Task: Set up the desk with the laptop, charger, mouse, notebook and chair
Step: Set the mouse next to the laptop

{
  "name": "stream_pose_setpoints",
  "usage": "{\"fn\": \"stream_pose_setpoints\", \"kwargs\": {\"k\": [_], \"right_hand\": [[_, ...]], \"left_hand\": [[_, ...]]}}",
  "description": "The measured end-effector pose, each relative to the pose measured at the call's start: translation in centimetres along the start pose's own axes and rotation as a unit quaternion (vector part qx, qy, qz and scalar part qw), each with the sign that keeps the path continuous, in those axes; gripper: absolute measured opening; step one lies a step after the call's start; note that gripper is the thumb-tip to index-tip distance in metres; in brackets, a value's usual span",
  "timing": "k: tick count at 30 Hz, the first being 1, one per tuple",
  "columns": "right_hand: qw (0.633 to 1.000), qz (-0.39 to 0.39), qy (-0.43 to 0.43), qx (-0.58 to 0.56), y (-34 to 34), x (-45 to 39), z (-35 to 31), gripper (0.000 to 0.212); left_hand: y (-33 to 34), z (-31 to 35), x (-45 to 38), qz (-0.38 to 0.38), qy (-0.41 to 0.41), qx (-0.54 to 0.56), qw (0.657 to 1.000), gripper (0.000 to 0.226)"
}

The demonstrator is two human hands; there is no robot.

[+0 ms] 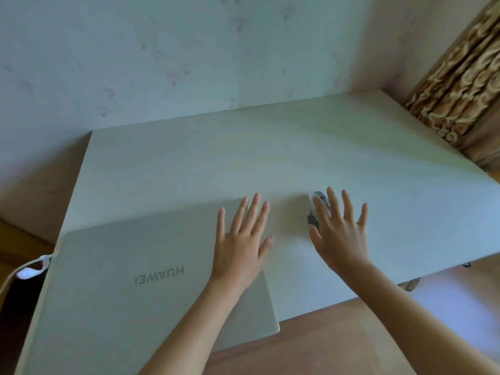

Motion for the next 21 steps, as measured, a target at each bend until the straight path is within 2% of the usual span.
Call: {"fn": "stream_pose_setpoints", "kwargs": {"k": [3, 7, 10, 11, 12, 13, 14, 15, 17, 19, 20, 21], "right_hand": [[0.999, -0.030, 0.010, -0.009, 0.6, -0.7, 0.5, 0.052], [0.998, 0.001, -0.016, -0.068, 0.3, -0.7, 0.3, 0.043], [0.983, -0.021, 0.015, -0.180, 0.1, -0.7, 0.6, 0.043], [0.963, -0.039, 0.044, -0.263, -0.1, -0.7, 0.7, 0.042], [0.919, -0.063, 0.087, -0.380, -0.6, -0.6, 0.6, 0.038], [0.844, -0.088, 0.132, -0.512, -1.2, -0.5, 0.5, 0.033], [0.753, -0.122, 0.171, -0.624, -2.0, -0.3, 0.1, 0.028], [0.669, -0.160, 0.197, -0.699, -2.6, 0.0, -0.3, 0.026], [0.524, -0.219, 0.229, -0.791, -3.5, 0.5, -1.1, 0.030], [0.390, -0.243, 0.253, -0.851, -4.0, 1.1, -1.7, 0.031], [0.347, -0.252, 0.249, -0.869, -4.3, 1.3, -2.0, 0.033], [0.320, -0.264, 0.236, -0.879, -4.7, 1.5, -2.2, 0.036]], "left_hand": [[-0.2, 2.0, -0.2, 0.001, 0.016, -0.017, 1.000, 0.062], [-0.5, 2.9, -0.1, 0.001, -0.001, -0.006, 1.000, 0.062], [-1.6, 3.2, 0.1, 0.012, 0.010, 0.019, 1.000, 0.059], [-2.2, 3.2, 0.1, 0.020, 0.016, 0.027, 0.999, 0.058], [-2.9, 3.3, 0.1, 0.031, 0.019, 0.037, 0.999, 0.057], [-3.6, 3.5, 0.0, 0.044, 0.019, 0.047, 0.998, 0.056], [-4.4, 3.6, -0.1, 0.057, 0.017, 0.057, 0.997, 0.055], [-5.1, 3.8, -0.1, 0.068, 0.014, 0.067, 0.995, 0.054], [-6.4, 4.2, -0.3, 0.082, 0.010, 0.080, 0.993, 0.054], [-7.2, 4.7, -0.3, 0.088, 0.017, 0.081, 0.993, 0.052], [-7.3, 4.9, -0.2, 0.087, 0.025, 0.076, 0.993, 0.051], [-7.4, 5.2, -0.1, 0.084, 0.032, 0.071, 0.993, 0.050]]}}
Point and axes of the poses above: each hand's wrist, its own x-axis away from the middle knuckle, its own y-axis out of the palm, z = x × y, the point moved 3 cm from there along -x, towards the middle knuckle, and after that the axes turned 5 degrees about y, right-handed, at the moved point
